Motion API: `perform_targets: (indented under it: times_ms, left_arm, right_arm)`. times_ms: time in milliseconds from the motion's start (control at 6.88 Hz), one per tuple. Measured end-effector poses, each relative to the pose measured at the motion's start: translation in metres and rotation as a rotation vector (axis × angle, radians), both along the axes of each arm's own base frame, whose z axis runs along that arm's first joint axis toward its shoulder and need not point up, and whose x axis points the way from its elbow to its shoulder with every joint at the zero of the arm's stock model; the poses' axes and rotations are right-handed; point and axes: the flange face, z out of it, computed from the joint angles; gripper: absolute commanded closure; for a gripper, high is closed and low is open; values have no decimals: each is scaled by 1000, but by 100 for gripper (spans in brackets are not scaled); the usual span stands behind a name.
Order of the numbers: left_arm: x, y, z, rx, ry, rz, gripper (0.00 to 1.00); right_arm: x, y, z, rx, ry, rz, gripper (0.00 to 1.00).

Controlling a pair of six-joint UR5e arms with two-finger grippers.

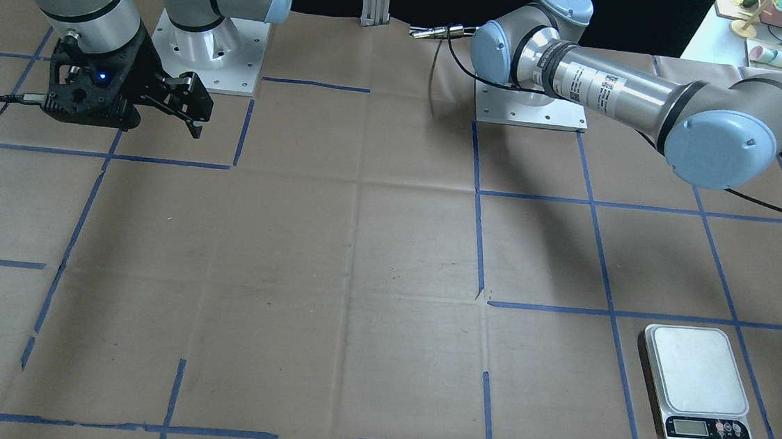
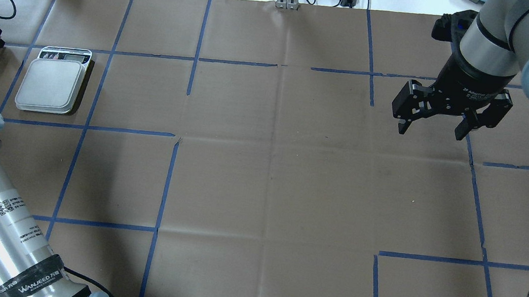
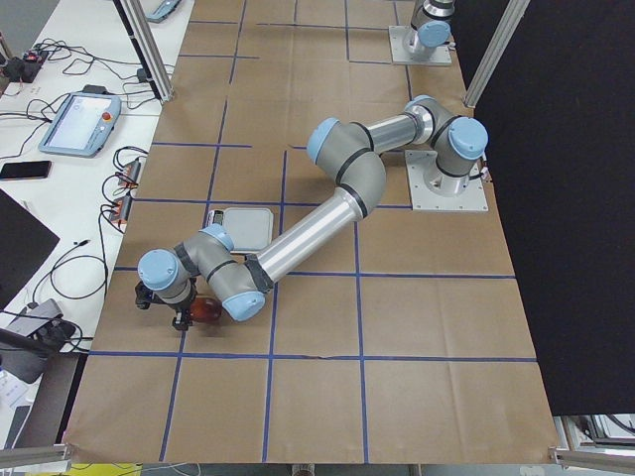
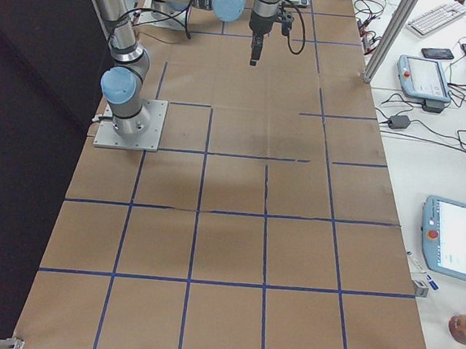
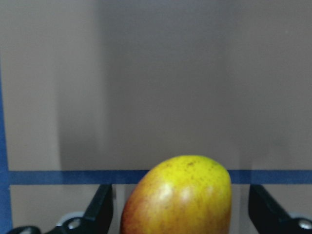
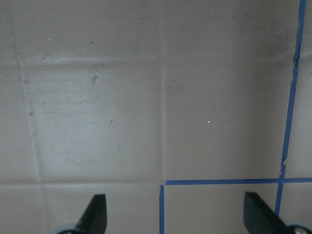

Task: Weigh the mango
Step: 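Lower the left gripper onto the mango and close it around it, then carry the mango with the left gripper over the white scale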

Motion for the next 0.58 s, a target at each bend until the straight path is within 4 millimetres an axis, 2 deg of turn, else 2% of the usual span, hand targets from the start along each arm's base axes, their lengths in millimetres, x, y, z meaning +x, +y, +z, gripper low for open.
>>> perform_targets:
  times_ms: [291, 436, 582]
  left_arm:
    - [1, 4, 8, 36, -15, 1, 54]
    - [-2, 6, 25, 37, -18, 2, 56]
    - [-9, 9, 54, 39, -12, 15, 59]
  right_arm:
    - [0, 0, 0, 0, 0, 0, 0]
    - [0, 0, 0, 0, 0, 0, 0]
    - [0, 0, 0, 0, 0, 0, 0]
